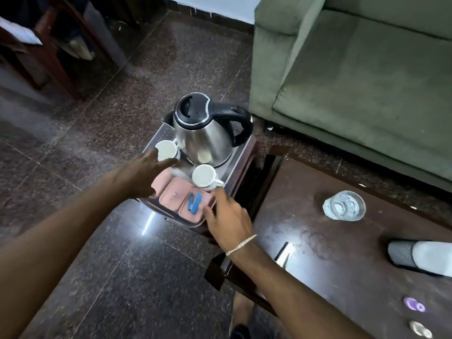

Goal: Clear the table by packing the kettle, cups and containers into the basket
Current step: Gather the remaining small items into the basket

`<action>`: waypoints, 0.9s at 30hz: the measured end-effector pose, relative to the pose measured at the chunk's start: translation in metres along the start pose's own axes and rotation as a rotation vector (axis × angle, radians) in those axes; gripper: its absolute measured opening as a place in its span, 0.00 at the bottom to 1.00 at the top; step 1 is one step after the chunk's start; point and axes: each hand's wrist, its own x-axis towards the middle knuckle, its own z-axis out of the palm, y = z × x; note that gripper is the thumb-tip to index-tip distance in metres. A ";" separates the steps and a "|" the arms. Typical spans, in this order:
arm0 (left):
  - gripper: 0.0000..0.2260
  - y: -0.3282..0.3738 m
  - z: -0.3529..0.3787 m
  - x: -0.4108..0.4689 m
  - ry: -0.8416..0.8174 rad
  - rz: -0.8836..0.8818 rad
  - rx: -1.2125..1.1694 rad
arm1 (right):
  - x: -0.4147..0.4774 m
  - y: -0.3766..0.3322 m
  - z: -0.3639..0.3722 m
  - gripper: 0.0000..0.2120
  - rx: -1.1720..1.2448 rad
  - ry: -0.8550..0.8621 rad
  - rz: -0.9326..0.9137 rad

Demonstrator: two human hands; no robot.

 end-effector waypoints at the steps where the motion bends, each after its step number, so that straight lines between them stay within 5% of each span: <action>1: 0.41 0.013 -0.004 -0.004 0.086 0.005 -0.001 | -0.012 0.011 -0.009 0.15 0.028 0.037 0.022; 4: 0.23 0.069 -0.006 -0.016 0.295 0.110 -0.123 | -0.053 0.061 -0.029 0.14 0.063 0.092 0.144; 7: 0.14 0.141 0.010 -0.018 0.264 0.249 -0.302 | -0.099 0.124 -0.046 0.11 0.036 0.131 0.314; 18: 0.30 0.345 0.124 0.021 -0.152 0.157 -0.379 | -0.244 0.303 -0.122 0.06 -0.130 0.299 0.684; 23: 0.31 0.381 0.151 0.026 -0.136 0.088 -0.318 | -0.279 0.354 -0.154 0.09 -0.267 0.345 0.669; 27: 0.25 0.392 0.161 0.029 -0.101 0.077 -0.284 | -0.284 0.381 -0.168 0.14 -0.422 0.225 0.849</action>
